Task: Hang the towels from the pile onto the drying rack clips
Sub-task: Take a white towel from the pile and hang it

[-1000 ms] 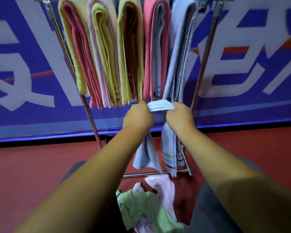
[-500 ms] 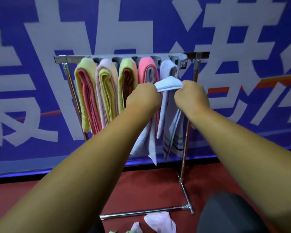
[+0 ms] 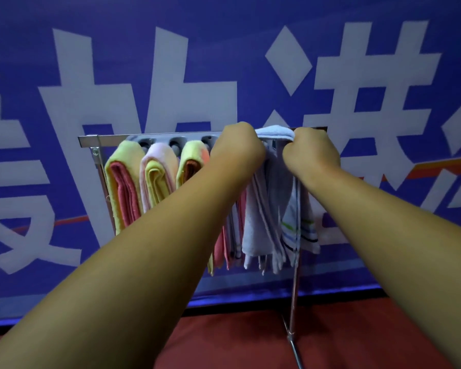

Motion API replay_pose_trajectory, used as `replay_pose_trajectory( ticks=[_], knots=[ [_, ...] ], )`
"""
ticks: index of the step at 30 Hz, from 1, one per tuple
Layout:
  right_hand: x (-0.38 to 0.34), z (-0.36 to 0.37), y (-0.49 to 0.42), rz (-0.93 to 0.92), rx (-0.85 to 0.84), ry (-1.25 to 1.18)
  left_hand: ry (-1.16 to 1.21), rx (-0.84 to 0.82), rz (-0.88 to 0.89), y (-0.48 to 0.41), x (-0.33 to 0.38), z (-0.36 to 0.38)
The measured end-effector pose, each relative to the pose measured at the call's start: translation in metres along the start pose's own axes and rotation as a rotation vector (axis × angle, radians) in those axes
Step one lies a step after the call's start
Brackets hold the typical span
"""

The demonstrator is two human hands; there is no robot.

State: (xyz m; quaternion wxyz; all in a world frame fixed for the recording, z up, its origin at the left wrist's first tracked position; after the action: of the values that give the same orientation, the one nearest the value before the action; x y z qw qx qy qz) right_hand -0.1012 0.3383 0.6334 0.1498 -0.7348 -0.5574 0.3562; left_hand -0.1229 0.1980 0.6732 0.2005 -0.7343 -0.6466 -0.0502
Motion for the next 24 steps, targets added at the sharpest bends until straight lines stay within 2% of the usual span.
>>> replay_pose_trajectory(
  ticks=[3,5,8,15,20,24],
  knots=[
    [0.0,0.009,-0.013,0.011,-0.05,0.026,-0.01,-0.015,-0.037,-0.013,0.001,0.007],
    [0.002,0.016,-0.019,0.021,-0.103,0.04,-0.032,0.035,-0.035,-0.019,0.001,0.011],
    [0.007,0.026,-0.021,-0.038,-0.113,0.05,-0.066,0.063,-0.019,-0.025,0.002,0.024],
    [0.01,0.041,-0.028,-0.082,-0.137,0.097,-0.143,-0.138,-0.097,-0.033,0.006,0.033],
    [0.012,0.048,-0.028,-0.137,-0.149,0.143,-0.198,0.061,0.049,-0.025,-0.001,0.061],
    [0.012,0.056,-0.029,-0.138,-0.214,0.142,-0.104,0.086,0.054,-0.021,-0.011,0.083]
  ],
)
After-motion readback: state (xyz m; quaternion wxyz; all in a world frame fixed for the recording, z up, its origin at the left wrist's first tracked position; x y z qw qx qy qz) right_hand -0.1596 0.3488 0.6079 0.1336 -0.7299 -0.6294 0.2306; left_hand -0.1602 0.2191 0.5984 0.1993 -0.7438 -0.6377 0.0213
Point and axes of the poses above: each hand's wrist, its own y-axis away from the middle knuckle, its own z-axis out of the palm, x = y × z, the point moved 2 cm from there along -y, towards the middle knuckle, and after that the axes turned 7 degrees about -z, right-handed, at the moved point
